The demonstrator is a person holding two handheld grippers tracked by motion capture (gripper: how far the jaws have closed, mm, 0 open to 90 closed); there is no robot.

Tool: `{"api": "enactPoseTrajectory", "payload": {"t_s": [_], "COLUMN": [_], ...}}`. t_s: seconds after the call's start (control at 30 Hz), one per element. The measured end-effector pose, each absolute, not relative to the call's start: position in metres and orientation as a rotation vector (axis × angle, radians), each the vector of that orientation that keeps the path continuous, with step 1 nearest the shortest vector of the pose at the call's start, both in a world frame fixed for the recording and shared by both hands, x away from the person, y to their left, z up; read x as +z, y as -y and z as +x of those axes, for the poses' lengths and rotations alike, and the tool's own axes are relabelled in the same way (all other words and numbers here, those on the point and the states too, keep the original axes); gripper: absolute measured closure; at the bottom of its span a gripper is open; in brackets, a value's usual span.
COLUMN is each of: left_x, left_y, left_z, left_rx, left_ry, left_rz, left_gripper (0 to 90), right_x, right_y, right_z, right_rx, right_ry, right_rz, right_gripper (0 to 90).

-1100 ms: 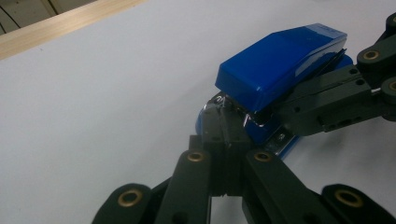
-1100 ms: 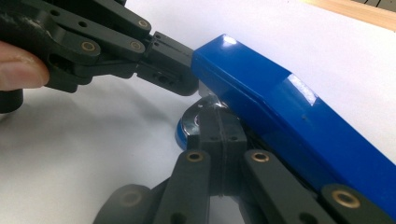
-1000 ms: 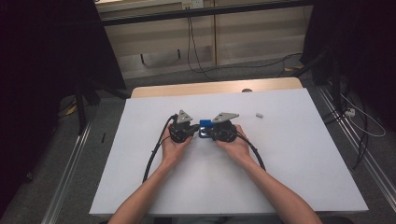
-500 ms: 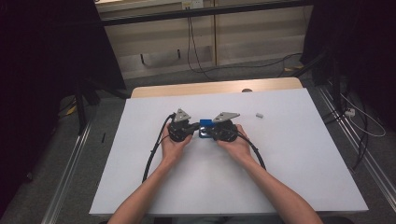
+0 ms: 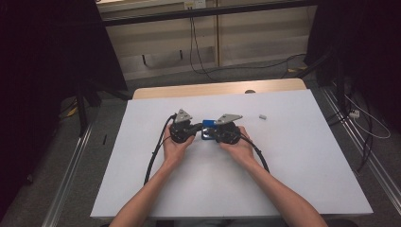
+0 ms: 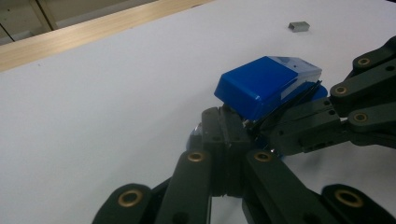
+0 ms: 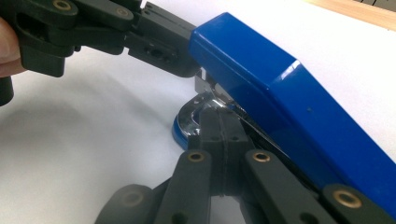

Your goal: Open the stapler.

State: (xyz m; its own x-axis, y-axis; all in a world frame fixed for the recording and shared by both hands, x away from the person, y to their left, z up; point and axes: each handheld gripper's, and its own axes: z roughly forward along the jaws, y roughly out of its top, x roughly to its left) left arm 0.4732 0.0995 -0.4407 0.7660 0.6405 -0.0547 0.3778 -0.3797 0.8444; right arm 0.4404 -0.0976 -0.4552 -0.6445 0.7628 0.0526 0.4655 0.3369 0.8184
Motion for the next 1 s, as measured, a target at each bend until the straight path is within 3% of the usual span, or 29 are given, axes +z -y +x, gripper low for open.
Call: {"api": "enactPoseTrajectory", "payload": {"t_s": [1.0], "left_x": [-0.427], "left_y": [-0.097], "left_z": [0.473], "left_rx": [0.321], "left_ry": [-0.746], "left_rz": [1.963], "left_gripper": [90.0], "right_x": [-0.455], "right_y": [0.099], "right_z": [0.434], "right_rx": [1.214], "right_ry": [-2.233], "right_rz": [1.044], "right_gripper": [90.0]}}
